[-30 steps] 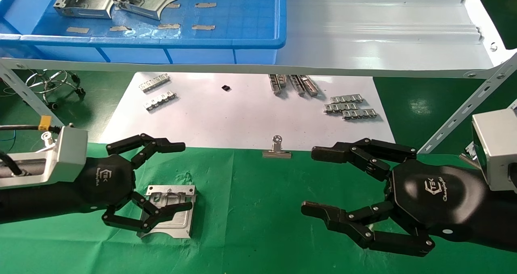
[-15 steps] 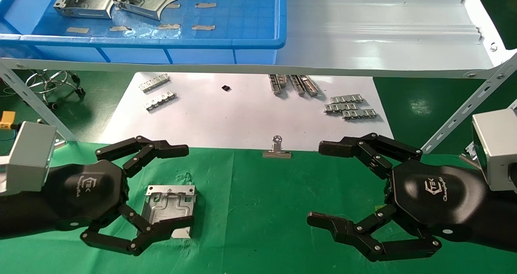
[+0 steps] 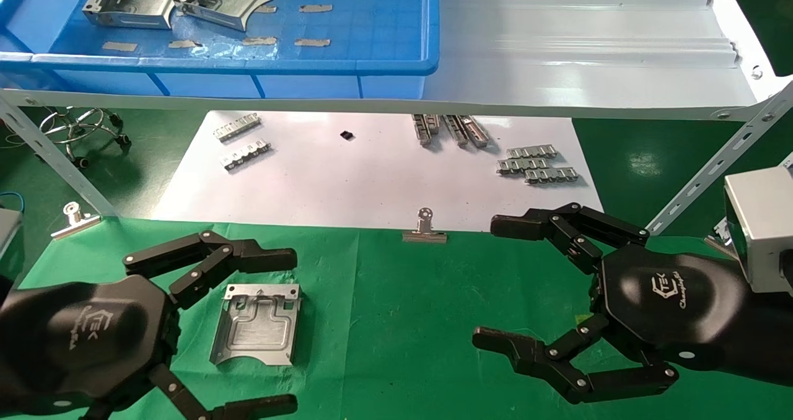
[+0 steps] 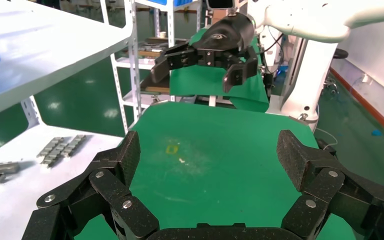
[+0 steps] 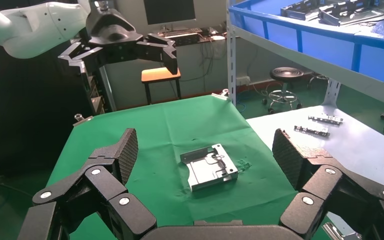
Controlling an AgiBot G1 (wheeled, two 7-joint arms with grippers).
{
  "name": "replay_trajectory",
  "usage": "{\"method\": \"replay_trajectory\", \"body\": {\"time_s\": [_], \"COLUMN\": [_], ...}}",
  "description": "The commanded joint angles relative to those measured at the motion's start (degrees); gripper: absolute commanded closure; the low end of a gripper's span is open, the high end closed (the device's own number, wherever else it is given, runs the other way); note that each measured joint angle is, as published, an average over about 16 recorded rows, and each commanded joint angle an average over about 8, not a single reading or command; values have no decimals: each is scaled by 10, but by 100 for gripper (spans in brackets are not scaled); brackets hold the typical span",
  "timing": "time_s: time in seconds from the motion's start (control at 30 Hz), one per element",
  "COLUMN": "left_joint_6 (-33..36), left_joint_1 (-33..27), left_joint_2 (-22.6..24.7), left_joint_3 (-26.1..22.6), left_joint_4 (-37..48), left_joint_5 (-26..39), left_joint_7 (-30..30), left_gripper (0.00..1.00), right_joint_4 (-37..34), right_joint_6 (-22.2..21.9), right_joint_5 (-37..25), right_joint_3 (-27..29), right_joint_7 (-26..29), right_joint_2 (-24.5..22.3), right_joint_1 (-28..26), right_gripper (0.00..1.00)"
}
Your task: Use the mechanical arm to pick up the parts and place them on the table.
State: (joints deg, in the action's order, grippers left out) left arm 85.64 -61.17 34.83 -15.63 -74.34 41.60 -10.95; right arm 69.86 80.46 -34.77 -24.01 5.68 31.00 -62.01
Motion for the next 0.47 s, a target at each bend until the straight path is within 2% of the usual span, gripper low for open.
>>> {"method": "replay_trajectory", "body": {"time_s": [0.03, 0.47], "left_joint_6": [-1, -1], "left_joint_1": [8, 1], "left_joint_2": [-4, -1], "left_joint_3": [8, 1], "left_joint_4": [-15, -1], "left_joint_5": [-4, 0], "left_joint_7": [-10, -2], "left_gripper": [0, 0], "right_joint_4": [0, 0], "right_joint_6": [0, 0], "right_joint_5": [0, 0], "right_joint_3": [0, 0], "right_joint_7": [0, 0], "right_joint_2": [0, 0], "right_joint_1": [0, 0], "right_gripper": [0, 0]}}
